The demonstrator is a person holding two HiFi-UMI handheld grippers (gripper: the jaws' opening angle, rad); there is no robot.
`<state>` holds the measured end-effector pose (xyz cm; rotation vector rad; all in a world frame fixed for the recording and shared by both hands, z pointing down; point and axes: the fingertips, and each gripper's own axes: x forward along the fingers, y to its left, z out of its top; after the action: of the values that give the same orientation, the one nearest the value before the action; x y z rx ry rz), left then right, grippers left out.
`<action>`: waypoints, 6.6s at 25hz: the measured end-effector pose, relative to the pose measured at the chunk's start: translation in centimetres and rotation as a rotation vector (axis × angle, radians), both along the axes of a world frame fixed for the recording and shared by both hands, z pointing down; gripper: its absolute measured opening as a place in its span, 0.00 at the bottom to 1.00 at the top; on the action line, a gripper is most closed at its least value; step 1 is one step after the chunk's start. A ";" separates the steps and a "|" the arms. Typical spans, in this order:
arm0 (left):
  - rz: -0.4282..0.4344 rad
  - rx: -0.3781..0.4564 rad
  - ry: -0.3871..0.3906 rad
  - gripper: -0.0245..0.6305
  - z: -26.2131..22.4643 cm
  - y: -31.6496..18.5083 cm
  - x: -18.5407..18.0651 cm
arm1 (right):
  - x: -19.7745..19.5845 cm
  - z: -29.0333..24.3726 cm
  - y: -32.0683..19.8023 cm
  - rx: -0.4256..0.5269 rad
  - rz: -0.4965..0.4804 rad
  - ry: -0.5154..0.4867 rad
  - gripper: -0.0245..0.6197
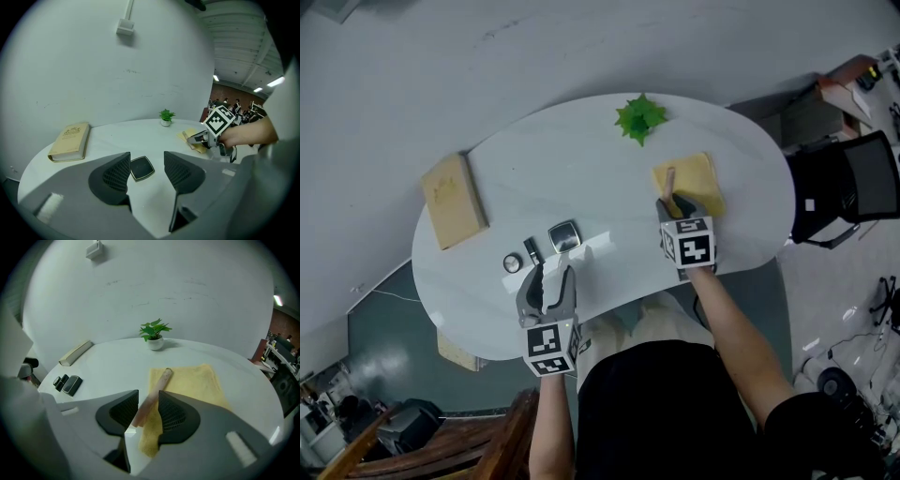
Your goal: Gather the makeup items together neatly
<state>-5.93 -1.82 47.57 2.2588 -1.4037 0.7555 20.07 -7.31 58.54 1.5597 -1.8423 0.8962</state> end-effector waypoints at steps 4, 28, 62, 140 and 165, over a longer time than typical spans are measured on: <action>-0.005 0.005 -0.004 0.37 -0.2 0.0 0.2 | 0.0 0.5 0.1 -0.022 -0.008 -0.001 0.23; -0.059 0.042 -0.003 0.37 -1.1 0.4 -0.8 | 0.3 0.9 -0.1 -0.089 -0.018 0.005 0.16; -0.105 0.059 0.000 0.36 -1.6 -0.4 -2.1 | -1.3 -2.2 -1.6 0.006 -0.027 -0.064 0.15; -0.135 0.043 0.019 0.35 -1.6 1.5 -8.1 | -15.5 1.8 1.0 -0.064 -0.118 -0.050 0.16; -0.154 0.059 0.012 0.35 -2.1 1.6 -7.6 | -15.6 0.1 0.4 -0.016 -0.181 -0.047 0.27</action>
<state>-13.48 -0.20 45.48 2.1638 -1.5923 0.6580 4.52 -6.87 58.61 1.3476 -1.9677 0.8680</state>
